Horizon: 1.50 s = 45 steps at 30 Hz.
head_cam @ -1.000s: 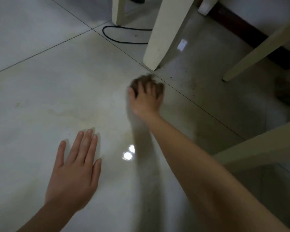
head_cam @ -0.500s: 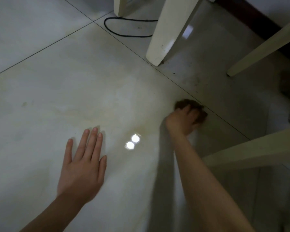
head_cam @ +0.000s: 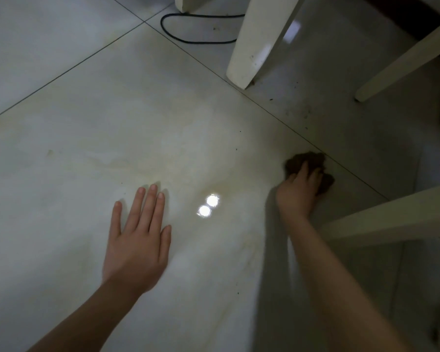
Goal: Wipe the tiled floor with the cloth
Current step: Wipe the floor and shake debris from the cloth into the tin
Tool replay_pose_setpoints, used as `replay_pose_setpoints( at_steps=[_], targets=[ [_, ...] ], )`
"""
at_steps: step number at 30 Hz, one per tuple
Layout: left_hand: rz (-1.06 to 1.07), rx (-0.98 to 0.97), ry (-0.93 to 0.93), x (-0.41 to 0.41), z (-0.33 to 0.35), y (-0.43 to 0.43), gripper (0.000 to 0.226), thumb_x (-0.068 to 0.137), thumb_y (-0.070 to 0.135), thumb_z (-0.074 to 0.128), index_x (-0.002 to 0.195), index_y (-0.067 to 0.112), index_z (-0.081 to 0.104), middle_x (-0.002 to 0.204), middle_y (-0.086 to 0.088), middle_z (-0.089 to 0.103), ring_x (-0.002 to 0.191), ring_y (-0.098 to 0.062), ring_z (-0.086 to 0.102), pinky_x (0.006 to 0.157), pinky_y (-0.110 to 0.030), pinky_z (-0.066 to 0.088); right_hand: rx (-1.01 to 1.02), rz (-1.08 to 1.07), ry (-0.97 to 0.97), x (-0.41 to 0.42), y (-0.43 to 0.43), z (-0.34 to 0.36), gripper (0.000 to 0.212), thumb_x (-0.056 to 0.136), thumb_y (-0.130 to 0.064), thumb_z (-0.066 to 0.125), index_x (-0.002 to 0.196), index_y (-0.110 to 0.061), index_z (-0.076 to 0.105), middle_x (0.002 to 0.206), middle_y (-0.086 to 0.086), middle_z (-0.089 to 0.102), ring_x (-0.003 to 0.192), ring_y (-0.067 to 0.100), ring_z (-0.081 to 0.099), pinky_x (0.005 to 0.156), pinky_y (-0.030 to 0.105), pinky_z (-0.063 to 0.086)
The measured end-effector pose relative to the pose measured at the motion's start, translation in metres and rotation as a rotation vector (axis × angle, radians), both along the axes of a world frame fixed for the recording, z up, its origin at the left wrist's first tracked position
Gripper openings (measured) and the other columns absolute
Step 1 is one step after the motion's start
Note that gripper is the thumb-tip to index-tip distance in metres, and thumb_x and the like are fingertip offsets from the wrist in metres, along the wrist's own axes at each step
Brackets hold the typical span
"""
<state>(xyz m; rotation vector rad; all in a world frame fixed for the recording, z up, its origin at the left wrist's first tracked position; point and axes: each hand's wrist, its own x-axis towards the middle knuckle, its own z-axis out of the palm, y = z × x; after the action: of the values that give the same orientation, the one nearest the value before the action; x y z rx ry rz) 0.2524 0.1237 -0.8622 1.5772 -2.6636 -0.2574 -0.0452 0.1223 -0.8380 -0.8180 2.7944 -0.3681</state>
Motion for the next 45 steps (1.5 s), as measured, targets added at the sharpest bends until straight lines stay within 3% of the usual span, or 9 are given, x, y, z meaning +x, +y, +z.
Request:
replay_pose_setpoints(
  at_steps=[7, 14, 18, 24, 31, 38, 41, 43, 45],
  targets=[
    [0.003, 0.009, 0.004, 0.001, -0.001, 0.000, 0.062, 0.098, 0.035, 0.022, 0.152, 0.006, 0.018, 0.161, -0.009, 0.011, 0.149, -0.023, 0.010, 0.117, -0.054, 0.015, -0.010, 0.679, 0.005, 0.075, 0.124, 0.001, 0.049, 0.094, -0.016, 0.037, 0.139, 0.001, 0.047, 0.149, 0.024, 0.036, 0.143, 0.035, 0.026, 0.114, 0.048, 0.024],
    [0.003, 0.002, -0.007, 0.000, -0.002, 0.000, 0.062, 0.098, 0.035, 0.018, 0.153, 0.008, 0.014, 0.162, -0.007, 0.008, 0.149, -0.022, 0.007, 0.118, -0.053, 0.014, 0.001, 0.124, 0.098, 0.009, -0.063, -0.007, 0.053, 0.103, -0.034, 0.028, 0.154, -0.018, 0.022, 0.161, 0.011, 0.015, 0.149, 0.023, 0.007, 0.118, 0.047, 0.000],
    [0.003, -0.010, -0.016, 0.000, -0.003, -0.001, 0.061, 0.099, 0.036, 0.017, 0.153, 0.008, 0.014, 0.162, -0.006, 0.009, 0.149, -0.022, 0.008, 0.118, -0.052, 0.014, -0.127, 0.626, 0.169, 0.057, -0.083, -0.015, 0.049, 0.104, -0.036, 0.031, 0.149, -0.017, 0.036, 0.156, 0.011, 0.030, 0.147, 0.023, 0.019, 0.120, 0.043, 0.007],
    [0.004, 0.000, -0.042, 0.001, -0.002, 0.000, 0.061, 0.099, 0.037, 0.012, 0.153, 0.008, 0.012, 0.162, -0.006, 0.006, 0.149, -0.021, 0.005, 0.119, -0.051, 0.011, -0.214, 1.263, -0.086, 0.045, 0.051, -0.005, 0.037, 0.097, -0.013, 0.049, 0.130, -0.002, 0.058, 0.142, 0.019, 0.049, 0.136, 0.029, 0.042, 0.117, 0.040, 0.026],
    [0.006, 0.000, -0.050, 0.002, -0.005, -0.001, 0.061, 0.098, 0.041, 0.002, 0.154, 0.015, -0.004, 0.161, 0.001, -0.011, 0.148, -0.013, -0.013, 0.120, -0.043, -0.004, -0.174, 0.408, 0.062, -0.003, -0.038, -0.015, 0.042, 0.104, -0.020, 0.034, 0.145, -0.012, 0.041, 0.153, 0.012, 0.034, 0.144, 0.024, 0.024, 0.119, 0.037, 0.010],
    [0.013, 0.073, -0.050, 0.003, -0.002, -0.005, 0.065, 0.092, 0.045, -0.003, 0.151, 0.018, -0.013, 0.158, 0.004, -0.020, 0.146, -0.010, -0.019, 0.118, -0.039, -0.013, -0.304, 0.963, -0.022, 0.092, 0.149, -0.026, 0.041, 0.100, -0.018, 0.039, 0.136, -0.003, 0.053, 0.149, 0.016, 0.041, 0.141, 0.031, 0.034, 0.114, 0.051, 0.028],
    [-0.054, 0.137, 0.027, 0.009, 0.010, -0.001, 0.066, 0.092, 0.042, 0.004, 0.152, 0.016, -0.007, 0.160, 0.004, -0.012, 0.146, -0.008, -0.013, 0.118, -0.038, -0.010, -0.246, 1.354, -0.145, 0.088, 0.185, -0.013, 0.035, 0.098, -0.006, 0.046, 0.131, 0.000, 0.056, 0.143, 0.016, 0.049, 0.134, 0.027, 0.045, 0.113, 0.038, 0.034],
    [-0.099, 0.094, 0.080, 0.012, 0.018, 0.018, 0.063, 0.096, 0.037, 0.010, 0.154, 0.013, 0.005, 0.161, 0.001, 0.000, 0.147, -0.009, -0.004, 0.119, -0.037, -0.005, -0.319, 1.196, -0.112, 0.062, 0.156, 0.003, 0.033, 0.096, 0.000, 0.048, 0.127, 0.005, 0.057, 0.128, 0.019, 0.061, 0.114, 0.022, 0.058, 0.098, 0.029, 0.046],
    [-0.144, 0.065, 0.114, 0.016, 0.021, 0.048, 0.059, 0.098, 0.032, 0.014, 0.152, 0.007, 0.019, 0.160, -0.004, 0.013, 0.148, -0.016, 0.011, 0.120, -0.039, 0.003, -0.216, 0.867, 0.017, 0.033, 0.108, 0.012, 0.038, 0.094, -0.001, 0.048, 0.131, 0.006, 0.052, 0.136, 0.024, 0.053, 0.125, 0.025, 0.050, 0.107, 0.032, 0.035]
  ],
)
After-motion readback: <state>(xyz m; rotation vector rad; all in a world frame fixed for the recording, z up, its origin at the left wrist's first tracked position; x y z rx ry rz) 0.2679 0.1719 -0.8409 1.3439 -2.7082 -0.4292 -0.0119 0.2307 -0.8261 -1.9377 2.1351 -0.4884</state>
